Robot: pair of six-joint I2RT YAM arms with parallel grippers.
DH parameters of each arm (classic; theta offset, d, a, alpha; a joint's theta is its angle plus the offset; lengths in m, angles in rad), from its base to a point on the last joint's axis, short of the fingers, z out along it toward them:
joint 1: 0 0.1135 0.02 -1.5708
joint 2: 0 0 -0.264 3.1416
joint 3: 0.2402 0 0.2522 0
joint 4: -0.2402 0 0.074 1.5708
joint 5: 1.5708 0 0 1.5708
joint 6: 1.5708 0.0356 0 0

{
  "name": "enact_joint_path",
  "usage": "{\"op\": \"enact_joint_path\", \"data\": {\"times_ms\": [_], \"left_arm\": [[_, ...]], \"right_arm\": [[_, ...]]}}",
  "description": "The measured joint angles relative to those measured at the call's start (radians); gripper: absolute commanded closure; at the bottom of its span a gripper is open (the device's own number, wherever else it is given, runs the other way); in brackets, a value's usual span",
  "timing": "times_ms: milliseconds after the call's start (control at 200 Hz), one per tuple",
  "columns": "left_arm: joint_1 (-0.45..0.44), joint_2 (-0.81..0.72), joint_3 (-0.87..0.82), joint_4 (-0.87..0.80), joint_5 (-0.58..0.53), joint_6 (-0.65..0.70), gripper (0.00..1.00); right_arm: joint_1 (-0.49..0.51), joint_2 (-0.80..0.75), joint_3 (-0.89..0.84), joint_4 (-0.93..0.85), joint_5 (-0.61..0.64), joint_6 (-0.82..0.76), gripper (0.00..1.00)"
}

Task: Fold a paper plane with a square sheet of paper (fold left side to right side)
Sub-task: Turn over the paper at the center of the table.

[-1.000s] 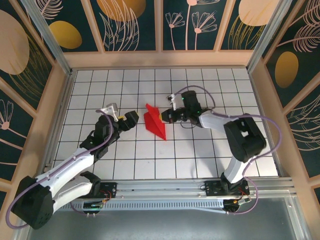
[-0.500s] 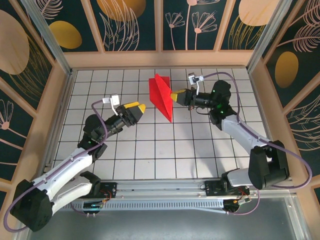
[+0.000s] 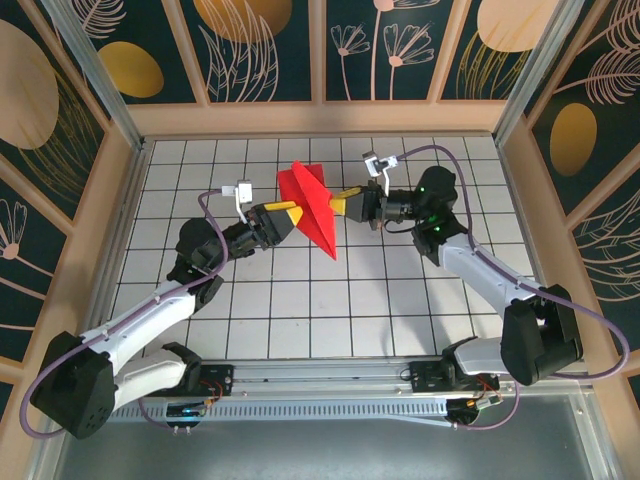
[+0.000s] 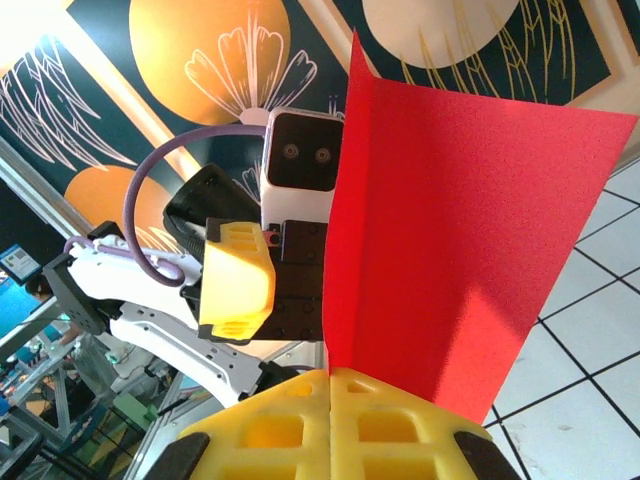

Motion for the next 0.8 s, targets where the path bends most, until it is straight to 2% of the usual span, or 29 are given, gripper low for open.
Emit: {"op": "enact_joint_path", "data": {"times_ms": [205, 405, 796], "left_arm": [[0.000, 0.001, 0.000, 0.000, 0.000, 0.000, 0.39], [0.000, 0.001, 0.002, 0.000, 0.001, 0.004, 0.50], [-0.001, 0.001, 0.002, 0.000, 0.000, 0.008, 0.66]], "right_arm": [[0.033, 0.005, 0.008, -0.008, 0.000, 0.000, 1.00], [0.048, 0.021, 0.018, -0.016, 0.000, 0.000, 1.00], [0.064, 0.040, 0.029, -0.023, 0.000, 0.000, 1.00]]}}
